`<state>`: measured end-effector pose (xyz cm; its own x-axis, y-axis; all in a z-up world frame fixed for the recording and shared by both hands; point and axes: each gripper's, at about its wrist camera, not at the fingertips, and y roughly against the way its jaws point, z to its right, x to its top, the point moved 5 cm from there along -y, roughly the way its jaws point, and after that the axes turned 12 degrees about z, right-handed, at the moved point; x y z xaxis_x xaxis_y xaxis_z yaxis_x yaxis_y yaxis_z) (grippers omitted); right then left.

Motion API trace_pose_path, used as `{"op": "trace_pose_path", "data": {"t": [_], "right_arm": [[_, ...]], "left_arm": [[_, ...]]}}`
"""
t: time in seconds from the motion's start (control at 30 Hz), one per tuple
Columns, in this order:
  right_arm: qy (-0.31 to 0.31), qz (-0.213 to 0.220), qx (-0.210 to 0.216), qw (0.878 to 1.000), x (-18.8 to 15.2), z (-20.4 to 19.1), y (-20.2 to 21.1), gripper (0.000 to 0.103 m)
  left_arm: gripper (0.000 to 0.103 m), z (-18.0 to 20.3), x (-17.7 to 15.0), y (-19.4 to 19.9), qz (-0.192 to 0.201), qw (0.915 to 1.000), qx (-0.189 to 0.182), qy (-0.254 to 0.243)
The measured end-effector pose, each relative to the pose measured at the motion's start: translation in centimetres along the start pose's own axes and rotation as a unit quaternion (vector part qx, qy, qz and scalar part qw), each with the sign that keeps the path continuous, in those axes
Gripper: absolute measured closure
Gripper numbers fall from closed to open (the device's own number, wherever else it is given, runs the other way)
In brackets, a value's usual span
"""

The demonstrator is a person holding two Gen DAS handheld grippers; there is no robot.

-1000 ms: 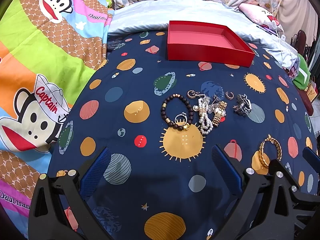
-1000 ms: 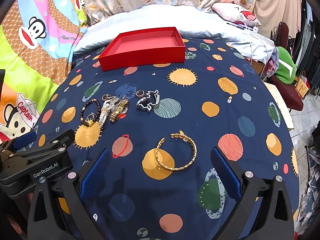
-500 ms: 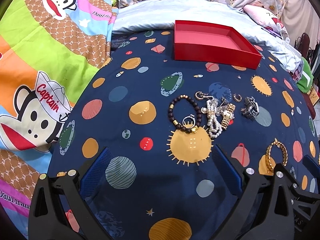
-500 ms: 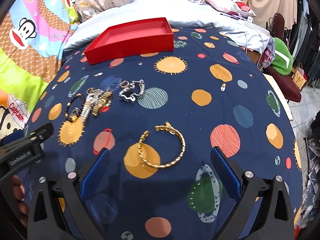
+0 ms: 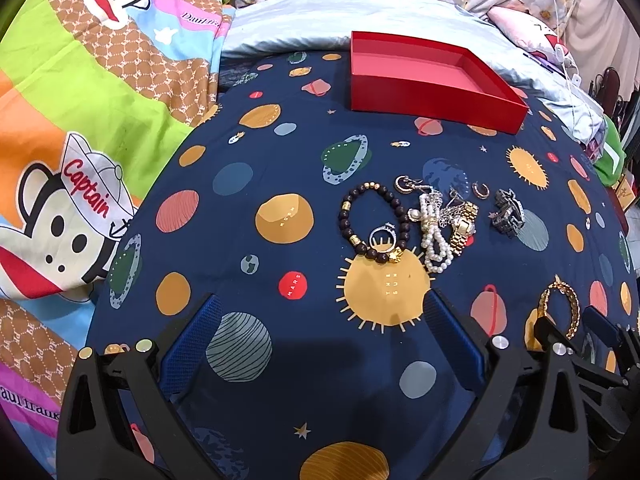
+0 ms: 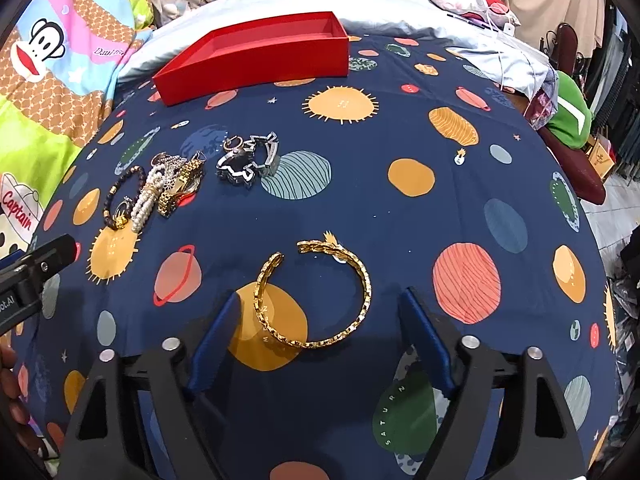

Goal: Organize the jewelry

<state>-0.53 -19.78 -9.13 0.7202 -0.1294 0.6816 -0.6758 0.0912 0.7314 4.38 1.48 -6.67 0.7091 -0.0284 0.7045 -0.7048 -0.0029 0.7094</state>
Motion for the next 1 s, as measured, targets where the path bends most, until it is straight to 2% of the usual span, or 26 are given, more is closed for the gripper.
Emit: {"op": "trace_pose_path", "data": {"t": [0.2,0.33,0.57,0.77,0.93,1.0], "right_arm": [[0.012,0.005,-0.008,1.000,0.1,-0.2,-0.3,0.035],[0.012,0.010,-0.008,1.000,0.2,-0.2,-0.3,0.045],[0.012,0.012,-0.004,1.000,0.3,-0.1,-0.2,0.045],[-0.001,0.012,0.002,1.000,0.5,0.2,0.0,0.045],[-0.010,0.014,-0.001,1.000,0.8,0.9,0.2,0.045],[-0.015,0.014,-0.002,1.000,0.9,1.2,0.2,0.045]], "left_arm": [[0.005,-0.8,-0.1,-0.7,-0.008,0.9999,-0.004,0.008],[0.005,-1.3,-0.1,-1.3,-0.014,0.9998,-0.003,0.016],[0.005,-1.6,0.1,-1.7,-0.017,0.9995,-0.007,0.025],[0.005,-0.1,0.8,-1.5,-0.006,0.9995,-0.029,0.014],[0.005,2.3,1.3,-1.7,-0.006,0.9979,-0.065,0.006],[0.013,3.3,1.4,-1.9,-0.006,0.9968,-0.079,0.000]]}}
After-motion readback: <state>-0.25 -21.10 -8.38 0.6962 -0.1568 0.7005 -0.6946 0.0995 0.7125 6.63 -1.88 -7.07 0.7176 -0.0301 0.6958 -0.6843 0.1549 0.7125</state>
